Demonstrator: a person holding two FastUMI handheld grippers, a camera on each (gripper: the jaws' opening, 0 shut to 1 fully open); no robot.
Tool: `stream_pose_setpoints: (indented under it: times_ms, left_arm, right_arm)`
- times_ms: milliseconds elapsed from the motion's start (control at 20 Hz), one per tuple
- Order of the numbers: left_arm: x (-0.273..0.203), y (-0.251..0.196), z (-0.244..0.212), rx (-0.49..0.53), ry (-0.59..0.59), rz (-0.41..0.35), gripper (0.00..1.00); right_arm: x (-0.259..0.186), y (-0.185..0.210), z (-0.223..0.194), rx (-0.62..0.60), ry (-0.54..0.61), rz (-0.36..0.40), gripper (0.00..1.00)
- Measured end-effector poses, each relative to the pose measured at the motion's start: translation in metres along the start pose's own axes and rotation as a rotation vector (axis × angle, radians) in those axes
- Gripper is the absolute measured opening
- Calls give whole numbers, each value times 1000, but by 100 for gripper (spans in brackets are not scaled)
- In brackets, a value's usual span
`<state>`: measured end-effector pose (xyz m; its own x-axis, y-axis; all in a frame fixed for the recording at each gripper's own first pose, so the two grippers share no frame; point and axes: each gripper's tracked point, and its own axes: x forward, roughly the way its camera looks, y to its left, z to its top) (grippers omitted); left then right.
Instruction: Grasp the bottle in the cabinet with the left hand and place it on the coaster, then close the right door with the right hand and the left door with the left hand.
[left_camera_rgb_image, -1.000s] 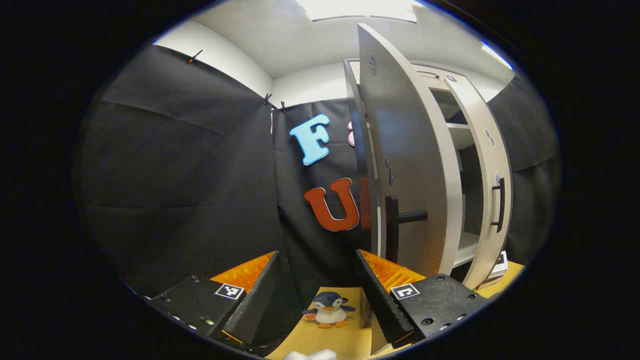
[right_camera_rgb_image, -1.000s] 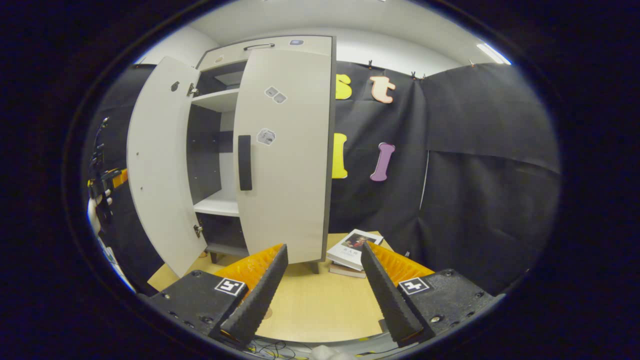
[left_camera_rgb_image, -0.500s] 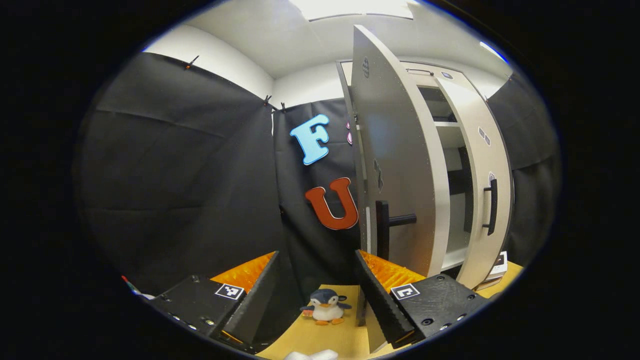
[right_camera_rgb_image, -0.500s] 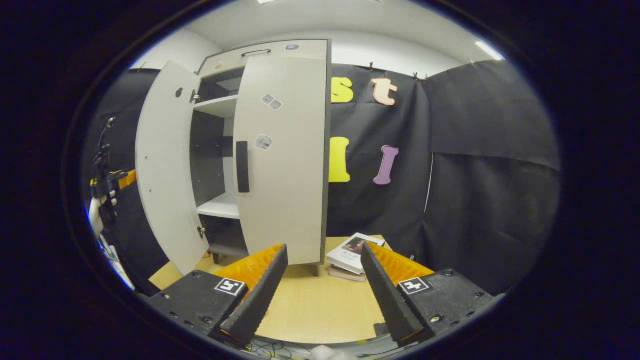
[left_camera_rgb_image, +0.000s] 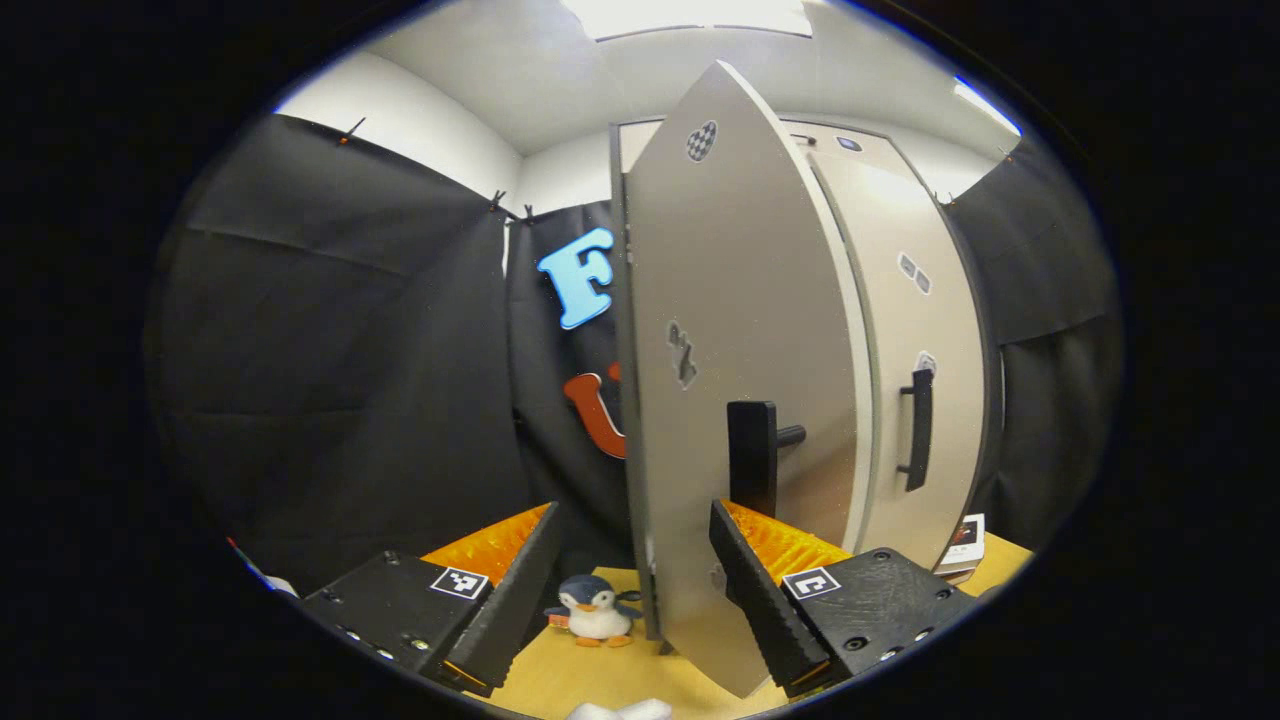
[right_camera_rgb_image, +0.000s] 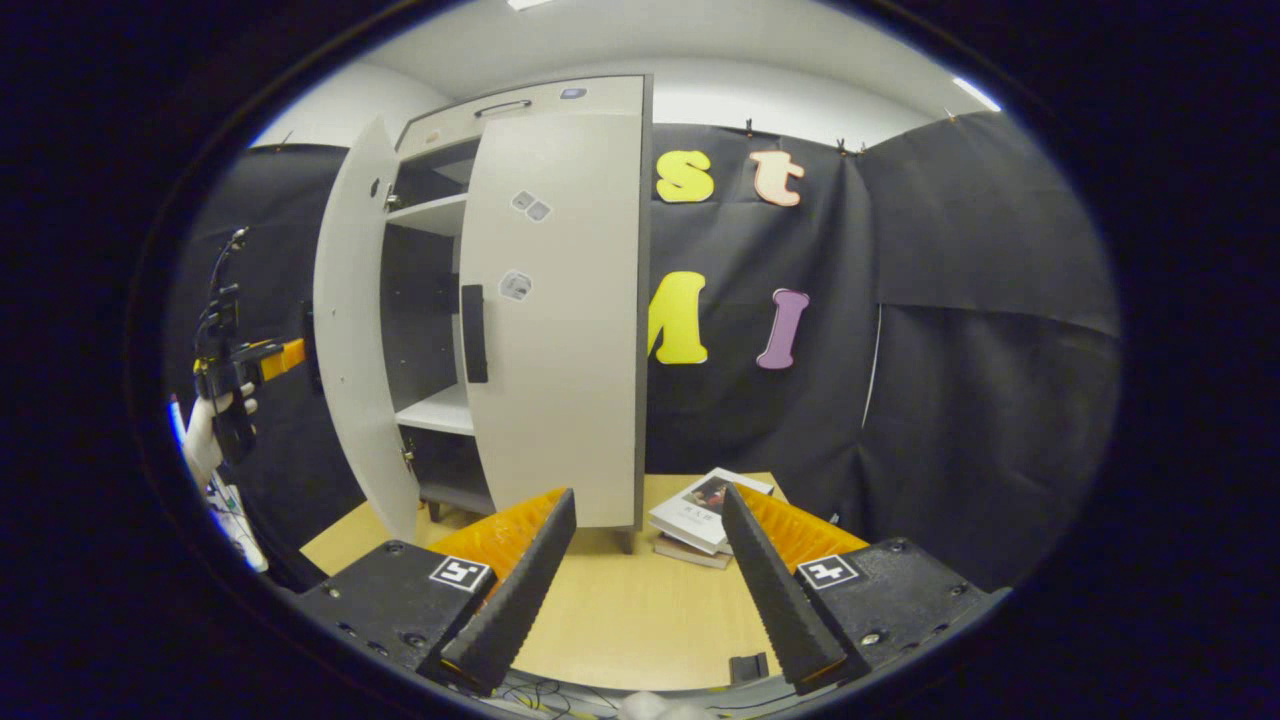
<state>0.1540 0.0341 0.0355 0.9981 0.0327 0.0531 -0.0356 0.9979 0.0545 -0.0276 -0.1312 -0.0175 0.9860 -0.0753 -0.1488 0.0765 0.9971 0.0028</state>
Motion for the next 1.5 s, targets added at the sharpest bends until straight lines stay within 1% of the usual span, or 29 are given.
stream_pose_setpoints:
  times_ms: [50, 100, 150, 350, 400, 500, 550, 650, 950, 1100, 1250, 1450, 1500]
  left_arm:
    - [5, -12, 0, -1, 5, -14, 95]
    - [10, -22, -3, 5, 24, -15, 92]
    - [11, -26, -5, 7, 36, -7, 96]
    - [7, -39, 0, 3, 30, -23, 96]
    - [4, -40, 0, 8, 30, -30, 96]
    - [-2, -42, -1, 14, 37, -35, 96]
    - [-6, -42, -2, 19, 44, -34, 96]
    - [-13, -41, -2, 27, 47, -25, 96]
    - [-43, -56, 6, -7, 41, -78, 96]
    - [-60, -53, 6, -21, 48, -81, 96]
    - [-79, -43, -1, -42, 62, -72, 96]
    - [-106, -14, -27, -20, 110, -19, 96]
    - [-112, -10, -34, -18, 121, -12, 96]
  right_arm:
    - [1, -2, 0, -2, -2, 0, 97]
    - [2, -4, 1, -1, -3, 0, 97]
    - [3, -4, 2, 3, -4, 2, 97]
    - [4, -1, 5, 10, -11, 12, 97]
    - [7, 2, 5, 15, -13, 16, 95]
    - [11, 10, 6, 20, -11, 27, 97]
    - [13, 15, 7, 20, -13, 32, 95]
    - [17, 25, 9, 11, -19, 41, 97]
    - [26, 55, 21, 13, -49, 60, 97]
    - [27, 66, 26, 17, -68, 58, 97]
    - [28, 72, 28, 19, -86, 40, 97]
    - [29, 84, 20, 22, -85, 13, 97]
    - [28, 87, 15, 22, -80, 8, 95]
